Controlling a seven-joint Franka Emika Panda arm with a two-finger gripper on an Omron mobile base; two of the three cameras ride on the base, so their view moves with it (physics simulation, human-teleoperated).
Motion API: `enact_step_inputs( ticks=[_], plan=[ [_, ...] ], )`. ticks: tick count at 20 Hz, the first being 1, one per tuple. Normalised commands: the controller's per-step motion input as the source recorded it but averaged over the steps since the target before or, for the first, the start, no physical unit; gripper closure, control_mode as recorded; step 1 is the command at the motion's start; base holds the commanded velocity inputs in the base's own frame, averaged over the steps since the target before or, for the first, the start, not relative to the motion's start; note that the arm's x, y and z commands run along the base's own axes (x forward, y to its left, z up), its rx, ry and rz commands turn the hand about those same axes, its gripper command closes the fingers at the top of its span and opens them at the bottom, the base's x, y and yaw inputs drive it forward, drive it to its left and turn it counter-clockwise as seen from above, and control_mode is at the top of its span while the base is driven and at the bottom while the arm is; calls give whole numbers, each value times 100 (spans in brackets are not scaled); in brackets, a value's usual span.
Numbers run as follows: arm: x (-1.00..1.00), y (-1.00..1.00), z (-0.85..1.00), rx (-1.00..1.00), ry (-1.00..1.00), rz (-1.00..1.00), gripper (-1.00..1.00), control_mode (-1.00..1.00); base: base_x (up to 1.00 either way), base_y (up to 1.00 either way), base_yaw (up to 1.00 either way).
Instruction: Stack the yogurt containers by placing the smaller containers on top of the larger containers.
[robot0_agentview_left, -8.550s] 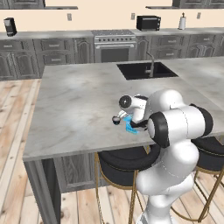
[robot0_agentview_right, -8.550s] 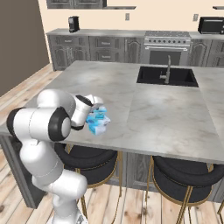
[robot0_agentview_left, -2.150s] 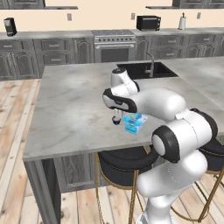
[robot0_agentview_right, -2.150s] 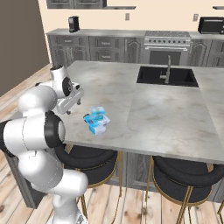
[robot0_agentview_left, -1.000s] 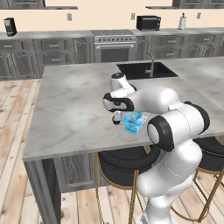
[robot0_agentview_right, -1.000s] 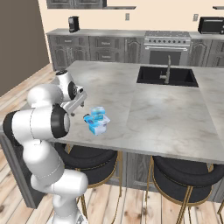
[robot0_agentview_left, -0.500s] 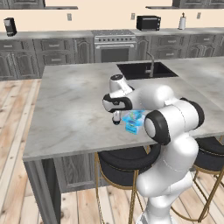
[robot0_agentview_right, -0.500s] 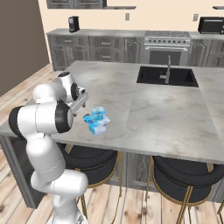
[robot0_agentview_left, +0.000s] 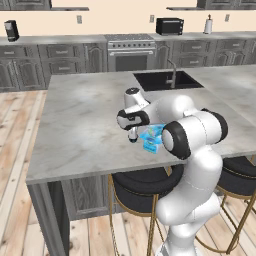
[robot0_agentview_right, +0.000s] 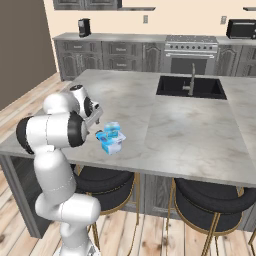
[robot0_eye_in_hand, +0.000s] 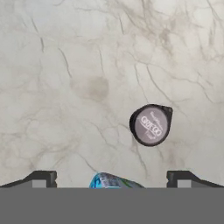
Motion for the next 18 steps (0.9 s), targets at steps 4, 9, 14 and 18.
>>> enact_step_inputs(
  ticks=[4, 9, 14, 18],
  plan=[
    [23, 0, -11, 0, 0, 0, -100, -100, 0, 0, 0],
    [23, 0, -13, 0, 0, 0, -100, -100, 0, 0, 0],
    [18, 0, -16, 0, 1, 0, -100, -100, 0, 0, 0],
    [15, 0, -18, 0, 1, 0, -100, -100, 0, 0, 0]
  ],
)
